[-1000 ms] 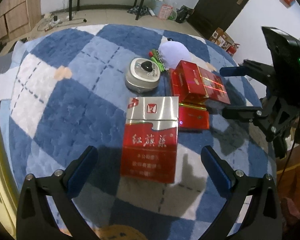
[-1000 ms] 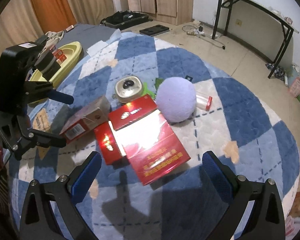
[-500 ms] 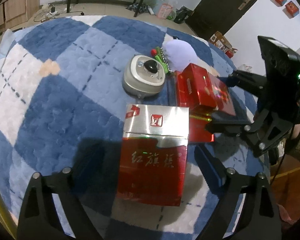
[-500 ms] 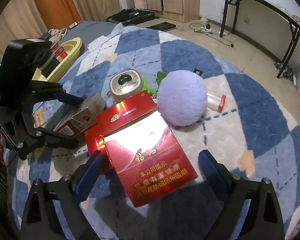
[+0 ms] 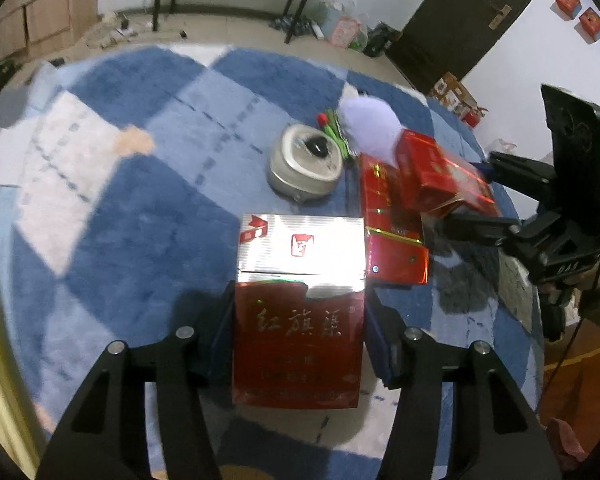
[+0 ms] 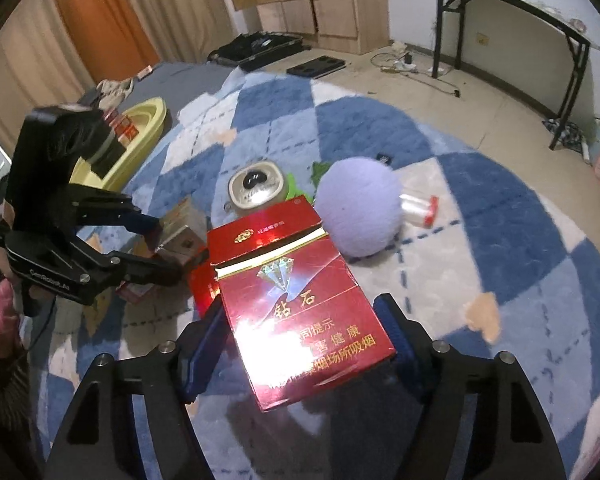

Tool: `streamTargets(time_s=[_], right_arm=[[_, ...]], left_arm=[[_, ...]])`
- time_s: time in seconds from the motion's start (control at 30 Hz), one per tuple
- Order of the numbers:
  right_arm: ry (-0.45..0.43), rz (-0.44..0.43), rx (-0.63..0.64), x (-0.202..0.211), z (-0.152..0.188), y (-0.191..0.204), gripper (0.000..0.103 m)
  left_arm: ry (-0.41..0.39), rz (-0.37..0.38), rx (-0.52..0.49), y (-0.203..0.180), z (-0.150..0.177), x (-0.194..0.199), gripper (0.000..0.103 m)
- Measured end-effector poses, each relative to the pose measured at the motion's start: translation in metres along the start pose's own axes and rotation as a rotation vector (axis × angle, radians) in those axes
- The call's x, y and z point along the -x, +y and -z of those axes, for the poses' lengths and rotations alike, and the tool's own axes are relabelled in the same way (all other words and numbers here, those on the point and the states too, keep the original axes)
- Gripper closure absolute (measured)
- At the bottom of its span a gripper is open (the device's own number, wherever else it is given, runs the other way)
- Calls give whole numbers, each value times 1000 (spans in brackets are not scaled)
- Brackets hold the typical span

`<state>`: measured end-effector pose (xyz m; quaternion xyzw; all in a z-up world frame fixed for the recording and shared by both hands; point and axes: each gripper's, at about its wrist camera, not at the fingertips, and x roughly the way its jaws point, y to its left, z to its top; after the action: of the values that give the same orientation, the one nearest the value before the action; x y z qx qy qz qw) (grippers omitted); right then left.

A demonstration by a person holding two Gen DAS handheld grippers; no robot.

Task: Organize rigid objects
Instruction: 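Grasp a red-and-silver pack with the left tool while the right tool grasps the red Diamond pack, then carry both packs over the yellow tray beside the foam cylinders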

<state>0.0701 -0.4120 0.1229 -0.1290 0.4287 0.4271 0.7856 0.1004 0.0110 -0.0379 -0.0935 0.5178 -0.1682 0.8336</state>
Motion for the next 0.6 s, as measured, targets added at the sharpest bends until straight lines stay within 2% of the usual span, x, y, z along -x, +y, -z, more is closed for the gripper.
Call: streamTargets(time_s=[0.1,0.23,0.43,0.6], right_arm=[[-28,9,-36,17,4,-1,31],[-18,36,-35,29,10,3,32],[-2,60,-20,52,11,10,33],[-2,61,17,62,9,33,33]], left_arm=[[-25,-45,2,5,3,15,45],[-44,-99,-25,18,12,36,45],[-73,-135,1,35,21,65,45],[-120,-152,2,39,25,94,45]])
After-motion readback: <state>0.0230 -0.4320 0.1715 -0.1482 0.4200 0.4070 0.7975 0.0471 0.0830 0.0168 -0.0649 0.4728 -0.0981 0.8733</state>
